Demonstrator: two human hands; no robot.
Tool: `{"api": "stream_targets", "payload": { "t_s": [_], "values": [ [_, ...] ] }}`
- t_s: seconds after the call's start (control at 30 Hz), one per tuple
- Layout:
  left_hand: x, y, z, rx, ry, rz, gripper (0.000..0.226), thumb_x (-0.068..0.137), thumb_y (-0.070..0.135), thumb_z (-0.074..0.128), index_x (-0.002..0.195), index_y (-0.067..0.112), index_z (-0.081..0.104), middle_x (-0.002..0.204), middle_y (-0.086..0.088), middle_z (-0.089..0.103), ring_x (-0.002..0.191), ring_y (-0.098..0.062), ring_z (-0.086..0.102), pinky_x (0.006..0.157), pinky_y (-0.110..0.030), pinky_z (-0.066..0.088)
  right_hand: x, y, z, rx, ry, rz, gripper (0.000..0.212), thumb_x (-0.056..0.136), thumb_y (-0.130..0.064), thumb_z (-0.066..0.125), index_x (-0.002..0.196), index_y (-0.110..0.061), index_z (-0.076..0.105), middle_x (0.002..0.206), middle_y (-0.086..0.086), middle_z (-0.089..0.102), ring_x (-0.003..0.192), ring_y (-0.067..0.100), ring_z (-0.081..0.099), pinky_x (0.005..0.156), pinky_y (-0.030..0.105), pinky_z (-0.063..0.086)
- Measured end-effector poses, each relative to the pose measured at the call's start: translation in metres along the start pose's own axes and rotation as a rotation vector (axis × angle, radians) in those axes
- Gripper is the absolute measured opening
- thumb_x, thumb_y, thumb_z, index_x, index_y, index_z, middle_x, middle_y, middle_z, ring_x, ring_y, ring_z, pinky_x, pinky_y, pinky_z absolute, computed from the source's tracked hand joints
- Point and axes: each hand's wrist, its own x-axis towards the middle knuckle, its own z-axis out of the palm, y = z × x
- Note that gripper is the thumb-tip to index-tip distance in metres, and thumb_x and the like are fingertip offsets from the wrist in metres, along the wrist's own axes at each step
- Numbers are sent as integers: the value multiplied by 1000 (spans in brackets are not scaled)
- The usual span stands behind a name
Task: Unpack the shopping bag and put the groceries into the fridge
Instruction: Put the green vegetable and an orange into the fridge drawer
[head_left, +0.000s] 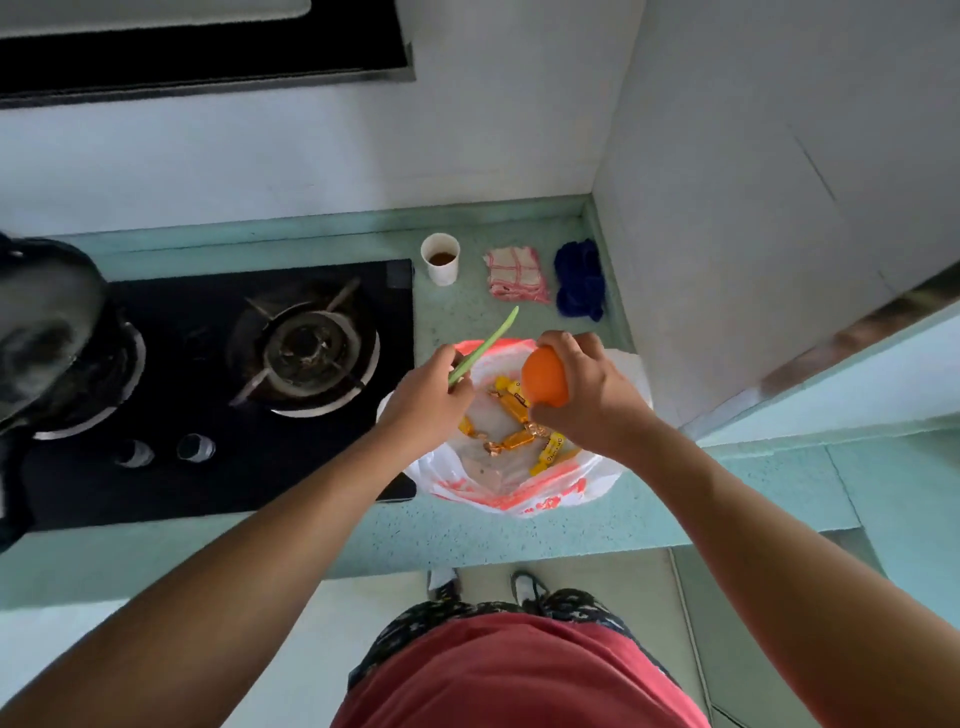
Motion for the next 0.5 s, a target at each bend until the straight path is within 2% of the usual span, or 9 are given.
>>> {"api": "stream_targets", "payload": {
  "t_s": [0.13, 0.27, 0.43, 0.5],
  "values": [
    [-51, -9, -9, -107, 177, -159, 13, 100, 30, 50, 106, 18, 50, 80, -2, 60, 65, -23, 58, 57, -38, 44, 4, -25, 4, -39, -115, -177, 80, 78, -38, 81, 143, -34, 34, 142, 3, 39, 117, 29, 48, 84, 34, 46],
    [-119, -26, -2, -185, 343, -359, 12, 100, 31, 49, 110, 24, 51, 81, -3, 63, 66, -19, 60, 55, -36, 47, -4, -56, 28, -79, -302, -333, 84, 74, -33, 82, 143, -33, 35, 140, 3, 38, 118, 31, 51, 94, 42, 50],
    [-219, -52, 15, -247, 538, -566, 12, 101, 29, 47, 110, 21, 50, 80, -3, 60, 65, -17, 56, 52, -26, 39, -50, -98, 75, -65, -499, -556, 77, 75, -28, 79, 140, -31, 40, 130, 1, 37, 106, 27, 54, 80, 39, 54],
    [-265, -61, 23, -281, 618, -658, 11, 101, 28, 47, 110, 22, 49, 78, -6, 61, 64, -19, 57, 50, -28, 41, -73, -117, 96, -97, -583, -652, 77, 75, -27, 79, 140, -32, 39, 130, 1, 35, 107, 27, 53, 83, 40, 55]
  ]
}}
